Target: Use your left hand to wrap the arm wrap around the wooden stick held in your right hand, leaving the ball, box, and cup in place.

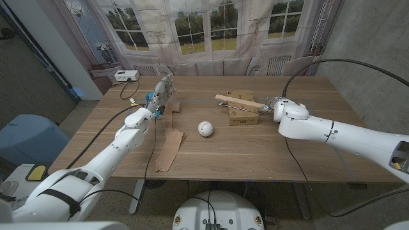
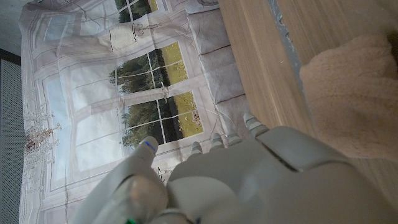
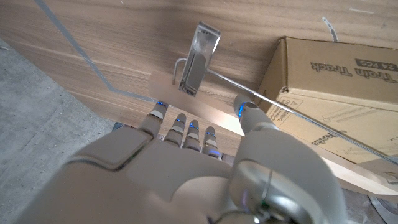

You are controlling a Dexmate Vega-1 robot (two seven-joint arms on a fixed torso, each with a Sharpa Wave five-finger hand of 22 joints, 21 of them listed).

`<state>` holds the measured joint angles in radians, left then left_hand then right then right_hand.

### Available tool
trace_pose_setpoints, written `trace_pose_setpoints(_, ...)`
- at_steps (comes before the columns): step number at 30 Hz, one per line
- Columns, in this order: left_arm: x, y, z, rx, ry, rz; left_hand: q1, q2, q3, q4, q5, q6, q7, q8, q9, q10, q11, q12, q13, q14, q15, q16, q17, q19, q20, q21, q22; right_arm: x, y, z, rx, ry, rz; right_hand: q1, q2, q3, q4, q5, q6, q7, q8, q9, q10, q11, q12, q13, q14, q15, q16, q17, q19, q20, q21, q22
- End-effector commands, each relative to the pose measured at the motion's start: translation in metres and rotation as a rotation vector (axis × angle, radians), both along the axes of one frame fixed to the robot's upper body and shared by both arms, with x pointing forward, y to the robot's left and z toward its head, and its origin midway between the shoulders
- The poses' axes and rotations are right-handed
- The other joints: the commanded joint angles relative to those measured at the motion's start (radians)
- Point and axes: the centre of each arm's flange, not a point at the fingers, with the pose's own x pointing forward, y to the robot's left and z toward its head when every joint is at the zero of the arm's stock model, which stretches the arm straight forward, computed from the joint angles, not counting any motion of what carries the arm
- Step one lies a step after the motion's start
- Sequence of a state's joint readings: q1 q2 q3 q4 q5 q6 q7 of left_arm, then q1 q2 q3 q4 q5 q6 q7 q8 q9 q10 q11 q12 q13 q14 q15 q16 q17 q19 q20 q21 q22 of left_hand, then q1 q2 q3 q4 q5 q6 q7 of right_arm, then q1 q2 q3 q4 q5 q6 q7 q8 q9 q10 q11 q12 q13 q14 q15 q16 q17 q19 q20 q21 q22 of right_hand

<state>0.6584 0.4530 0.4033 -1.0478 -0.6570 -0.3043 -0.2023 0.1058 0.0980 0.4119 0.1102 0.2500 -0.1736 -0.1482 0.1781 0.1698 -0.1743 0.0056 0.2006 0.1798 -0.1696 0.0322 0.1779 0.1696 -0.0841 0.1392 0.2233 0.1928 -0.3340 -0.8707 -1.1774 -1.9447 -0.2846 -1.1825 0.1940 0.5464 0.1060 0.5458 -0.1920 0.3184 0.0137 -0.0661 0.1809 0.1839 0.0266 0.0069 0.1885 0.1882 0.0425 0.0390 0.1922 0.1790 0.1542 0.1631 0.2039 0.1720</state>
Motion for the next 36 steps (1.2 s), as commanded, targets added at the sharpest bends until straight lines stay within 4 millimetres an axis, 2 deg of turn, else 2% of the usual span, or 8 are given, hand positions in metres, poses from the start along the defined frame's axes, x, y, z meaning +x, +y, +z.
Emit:
trace_pose_setpoints(1,0.003,0.001,0.001,-0.003,0.0,0.002,-0.009,0.002,-0.006,-0.002,0.005,-0.004,0.006,0.006,0.005,-0.032,0.006,0.002,0.004,-0.042,0.005,0.004,0.005,0.004,0.001,-0.001,0.002,0.011,0.009,0.003,-0.058,0.023,-0.017,0.027,-0.001,0.019,-0.001,0.018,-0.006,-0.002,0.006,0.003,0.006,0.002,0.004,0.005,0.004,-0.003,0.004,0.002,0.016,-0.003,0.001,0.004)
trace_pose_setpoints(9,0.003,0.002,0.0,-0.008,0.002,0.009,-0.009,0.002,-0.006,-0.002,0.005,-0.005,0.007,0.006,0.005,-0.031,0.005,0.002,0.004,-0.042,0.004,0.004,0.005,0.006,0.0,0.0,0.002,0.021,0.013,0.004,-0.078,0.046,-0.027,0.06,0.0,0.04,-0.002,0.041,-0.013,-0.001,0.007,0.003,0.009,-0.001,0.006,0.006,0.009,-0.006,0.004,0.003,0.024,-0.009,0.001,0.003)
trace_pose_setpoints(13,0.003,0.003,-0.001,-0.009,0.002,0.012,-0.009,0.003,-0.006,-0.002,0.005,-0.005,0.008,0.006,0.005,-0.029,0.007,0.002,0.004,-0.041,0.004,0.004,0.005,0.006,0.0,0.0,0.002,0.024,0.013,0.003,-0.084,0.059,-0.04,0.111,0.005,0.08,-0.003,0.075,0.01,0.001,0.019,0.004,0.014,-0.01,0.009,0.006,0.01,-0.009,0.004,0.004,0.027,-0.011,-0.001,0.002)
trace_pose_setpoints(19,0.002,0.003,0.0,-0.009,0.001,0.013,-0.009,0.003,-0.006,-0.002,0.005,-0.004,0.009,0.006,0.005,-0.029,0.007,0.002,0.004,-0.04,0.005,0.004,0.005,0.006,0.002,0.0,0.002,0.026,0.015,0.001,-0.114,0.056,-0.066,0.196,-0.017,0.146,0.002,0.094,0.156,0.007,0.059,0.006,0.052,-0.015,0.016,0.009,0.057,-0.045,0.014,0.003,0.06,-0.034,0.005,0.004)
trace_pose_setpoints(20,0.002,0.003,0.0,-0.008,0.0,0.012,-0.009,0.003,-0.006,-0.002,0.005,-0.004,0.008,0.006,0.005,-0.03,0.007,0.002,0.004,-0.04,0.005,0.004,0.005,0.006,0.002,0.0,0.002,0.026,0.015,0.001,-0.122,0.057,-0.068,0.211,-0.02,0.15,0.007,0.076,0.171,0.01,0.058,0.007,0.12,-0.02,0.038,0.013,0.069,-0.052,0.014,0.003,0.07,-0.039,0.007,0.005)
trace_pose_setpoints(25,0.002,0.001,0.001,-0.004,0.001,0.011,-0.01,0.003,-0.007,-0.002,0.006,-0.004,0.009,0.005,0.005,-0.029,0.006,0.002,0.004,-0.039,0.004,0.004,0.005,0.006,0.002,-0.001,0.002,0.026,0.015,0.0,-0.122,0.061,-0.079,0.224,0.006,0.132,0.021,0.025,0.196,0.007,0.056,0.009,0.182,-0.016,0.05,0.018,0.146,-0.081,0.044,0.013,0.116,-0.054,0.02,0.007)
trace_pose_setpoints(30,0.002,0.0,0.001,-0.003,0.0,0.01,-0.01,0.003,-0.007,-0.002,0.006,-0.005,0.009,0.005,0.005,-0.03,0.006,0.001,0.004,-0.039,0.004,0.004,0.005,0.006,0.003,-0.001,0.002,0.023,0.015,-0.002,-0.14,0.048,-0.1,0.239,0.04,0.09,0.028,-0.066,0.297,0.015,0.076,0.011,0.293,-0.002,0.076,0.027,0.27,-0.115,0.101,0.036,0.203,-0.082,0.046,0.011)
trace_pose_setpoints(36,0.001,-0.003,0.001,0.001,0.002,0.007,-0.01,0.003,-0.007,-0.002,0.006,-0.005,0.009,0.005,0.005,-0.03,0.006,0.001,0.004,-0.04,0.006,0.004,0.005,0.005,0.003,-0.001,0.002,0.019,0.016,-0.002,-0.17,0.007,-0.127,0.219,0.043,-0.008,0.047,-0.142,0.375,0.013,0.081,0.013,0.405,-0.02,0.116,0.049,0.429,-0.176,0.21,0.101,0.329,-0.131,0.096,0.022)
